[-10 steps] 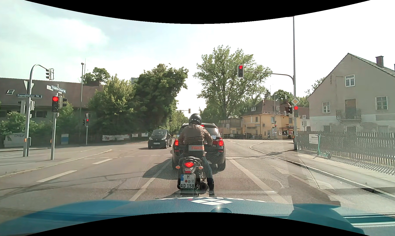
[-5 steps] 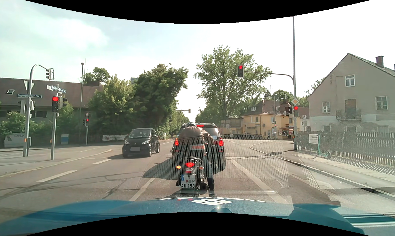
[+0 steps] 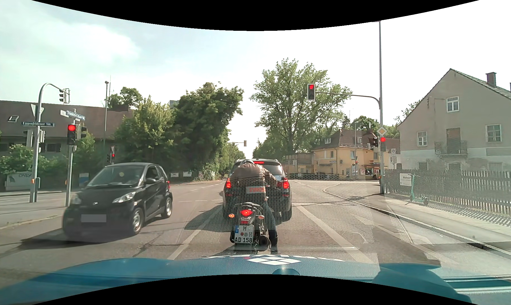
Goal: Follow the waypoints while adhering to traffic rules and regulations
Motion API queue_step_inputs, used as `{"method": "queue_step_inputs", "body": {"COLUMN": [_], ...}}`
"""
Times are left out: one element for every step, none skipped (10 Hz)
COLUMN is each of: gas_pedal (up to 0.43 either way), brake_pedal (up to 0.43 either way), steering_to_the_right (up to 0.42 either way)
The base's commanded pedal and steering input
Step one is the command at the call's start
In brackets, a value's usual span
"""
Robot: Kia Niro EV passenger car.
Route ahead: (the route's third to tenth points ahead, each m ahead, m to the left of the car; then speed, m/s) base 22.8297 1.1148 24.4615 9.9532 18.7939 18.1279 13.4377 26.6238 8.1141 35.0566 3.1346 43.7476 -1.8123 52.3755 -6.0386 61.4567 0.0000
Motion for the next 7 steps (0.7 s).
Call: {"method": "queue_step_inputs", "body": {"gas_pedal": [0.000,0.000,0.000,0.000,0.000,0.000,0.000], "brake_pedal": [0.317,0.317,0.311,0.317,0.317,0.317,0.317], "steering_to_the_right": [-0.011,-0.011,-0.011,-0.011,-0.011,-0.011,-0.011]}}
